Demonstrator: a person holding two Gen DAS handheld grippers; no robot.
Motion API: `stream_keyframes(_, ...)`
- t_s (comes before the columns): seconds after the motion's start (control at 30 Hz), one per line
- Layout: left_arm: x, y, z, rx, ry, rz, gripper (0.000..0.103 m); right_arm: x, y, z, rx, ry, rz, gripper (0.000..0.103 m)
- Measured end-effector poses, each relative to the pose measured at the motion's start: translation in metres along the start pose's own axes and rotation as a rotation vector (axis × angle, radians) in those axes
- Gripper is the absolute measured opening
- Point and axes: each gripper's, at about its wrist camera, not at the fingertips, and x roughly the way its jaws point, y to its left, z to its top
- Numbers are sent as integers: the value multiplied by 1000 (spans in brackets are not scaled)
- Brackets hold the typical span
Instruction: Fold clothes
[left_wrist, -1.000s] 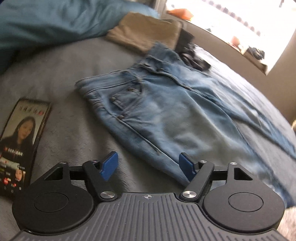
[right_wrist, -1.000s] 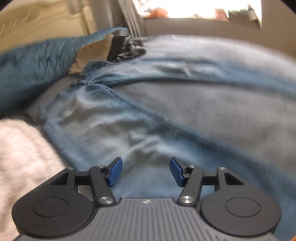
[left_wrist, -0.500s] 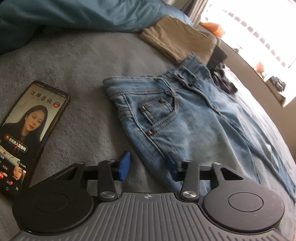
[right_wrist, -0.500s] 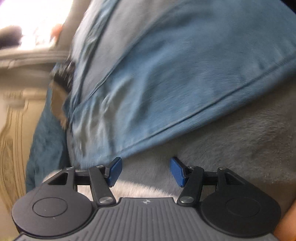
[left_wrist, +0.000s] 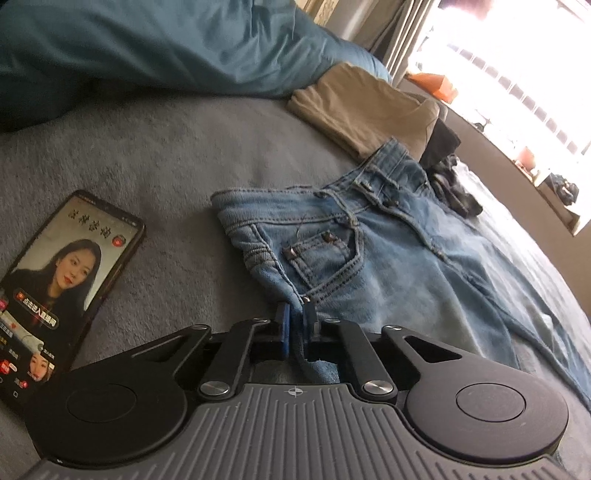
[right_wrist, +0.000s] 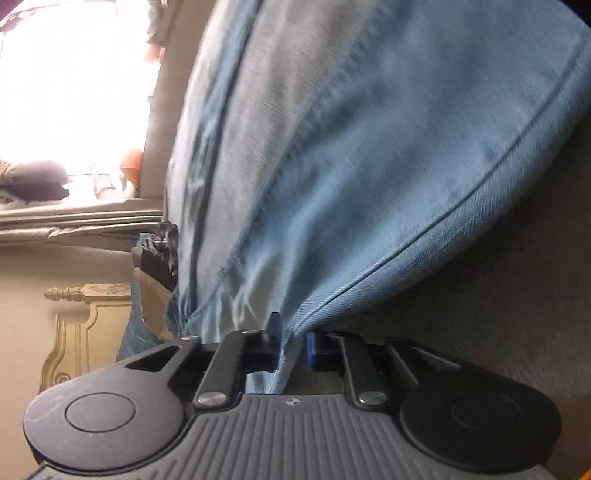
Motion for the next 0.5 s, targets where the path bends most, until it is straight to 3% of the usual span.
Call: stream_keyframes(0.5,-3,-61,41,101,-164,-125,0,16,89,70,-213,-137,66,6)
